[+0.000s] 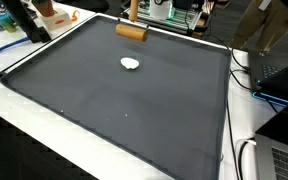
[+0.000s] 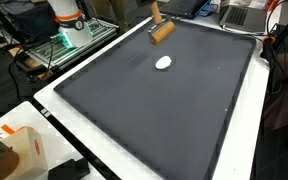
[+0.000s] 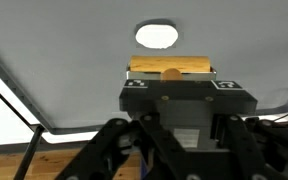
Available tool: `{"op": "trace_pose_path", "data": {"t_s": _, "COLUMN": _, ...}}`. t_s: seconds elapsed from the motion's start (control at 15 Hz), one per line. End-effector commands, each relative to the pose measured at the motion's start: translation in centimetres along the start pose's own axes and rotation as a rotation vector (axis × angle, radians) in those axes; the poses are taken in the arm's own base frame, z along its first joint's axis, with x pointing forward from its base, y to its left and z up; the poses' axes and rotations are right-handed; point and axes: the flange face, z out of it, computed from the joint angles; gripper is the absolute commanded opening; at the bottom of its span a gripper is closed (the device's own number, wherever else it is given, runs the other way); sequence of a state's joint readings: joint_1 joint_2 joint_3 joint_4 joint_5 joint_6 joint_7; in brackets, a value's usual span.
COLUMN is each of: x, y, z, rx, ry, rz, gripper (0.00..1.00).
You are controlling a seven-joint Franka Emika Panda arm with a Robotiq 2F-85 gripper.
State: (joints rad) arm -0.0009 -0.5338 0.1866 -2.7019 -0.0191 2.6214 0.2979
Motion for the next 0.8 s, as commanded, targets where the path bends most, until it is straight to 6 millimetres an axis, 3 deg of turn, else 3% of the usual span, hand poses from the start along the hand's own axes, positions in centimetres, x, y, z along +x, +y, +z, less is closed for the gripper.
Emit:
{"op": "trace_pose_path", "data": {"t_s": 0.0, "x": -0.7, "y": 0.3, "z": 1.3, "rx": -0.05, "ry": 0.038, "rz": -0.01, "gripper": 0.23}}
{"op": "trace_pose_path", "data": {"t_s": 0.2, "x": -0.7, "y": 0.6, "z": 1.9, "rx": -0.092, "ry": 0.087, "rz": -0.001, "gripper": 0.23}}
{"op": "trace_pose_path", "data": {"t_s": 0.27, "x": -0.5, "y": 0.5, "z": 1.9, "rx": -0.066, "ry": 0.041, "rz": -0.012, "gripper": 0.48}}
{"op": "trace_pose_path", "data": {"t_s": 0.4, "x": -0.5, "y": 0.6, "z": 2.2, "rx": -0.08, "ry": 0.054, "rz": -0.007, "gripper": 0.48}}
{"op": "trace_pose_path", "data": {"t_s": 0.47, "x": -0.5, "y": 0.6, "z": 2.2, "rx": -0.082, "ry": 0.055, "rz": -0.006, "gripper": 0.23}}
{"op": "trace_pose_path", "data": {"t_s": 0.73, "x": -0.4, "y": 0.5, "z": 2.4, "rx": -0.082, "ry": 0.074, "rz": 0.001, "gripper": 0.23}}
